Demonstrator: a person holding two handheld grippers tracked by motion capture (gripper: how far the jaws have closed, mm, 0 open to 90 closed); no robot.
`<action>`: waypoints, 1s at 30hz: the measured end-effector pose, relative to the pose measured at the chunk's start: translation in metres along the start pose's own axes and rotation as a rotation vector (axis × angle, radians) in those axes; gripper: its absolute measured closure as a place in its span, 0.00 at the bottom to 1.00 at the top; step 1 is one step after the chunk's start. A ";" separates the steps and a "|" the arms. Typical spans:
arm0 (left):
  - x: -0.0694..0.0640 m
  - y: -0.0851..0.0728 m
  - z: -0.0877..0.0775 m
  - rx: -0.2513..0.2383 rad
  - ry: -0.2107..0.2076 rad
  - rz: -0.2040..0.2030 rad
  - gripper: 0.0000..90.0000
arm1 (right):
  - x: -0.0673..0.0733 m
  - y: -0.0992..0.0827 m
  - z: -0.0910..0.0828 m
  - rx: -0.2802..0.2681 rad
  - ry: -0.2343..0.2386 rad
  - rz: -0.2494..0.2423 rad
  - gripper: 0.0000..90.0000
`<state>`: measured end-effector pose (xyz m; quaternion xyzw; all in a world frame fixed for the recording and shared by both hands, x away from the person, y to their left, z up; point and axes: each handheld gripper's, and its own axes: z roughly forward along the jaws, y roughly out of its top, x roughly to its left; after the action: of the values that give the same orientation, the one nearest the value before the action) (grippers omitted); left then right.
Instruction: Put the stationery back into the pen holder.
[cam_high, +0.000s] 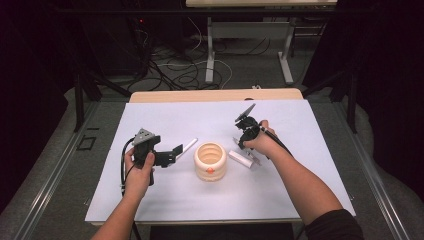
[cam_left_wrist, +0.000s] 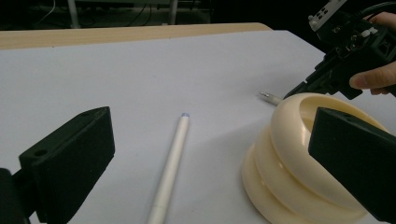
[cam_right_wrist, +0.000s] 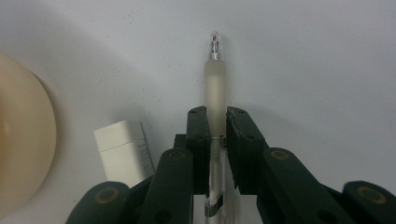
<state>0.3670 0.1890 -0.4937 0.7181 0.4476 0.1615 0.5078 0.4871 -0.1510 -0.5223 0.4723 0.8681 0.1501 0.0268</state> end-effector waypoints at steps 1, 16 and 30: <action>0.000 0.000 0.000 -0.005 0.000 -0.001 0.01 | 0.000 -0.001 0.000 -0.012 0.000 0.011 0.88; -0.001 0.001 -0.001 -0.022 -0.007 -0.028 0.01 | -0.005 -0.005 -0.026 -0.122 0.027 -0.041 0.89; -0.009 0.009 -0.001 -0.039 -0.048 -0.086 0.01 | 0.006 -0.016 -0.054 -0.302 0.083 -0.036 0.89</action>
<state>0.3657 0.1812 -0.4840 0.6918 0.4626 0.1308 0.5388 0.4600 -0.1668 -0.4745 0.4409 0.8443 0.2977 0.0643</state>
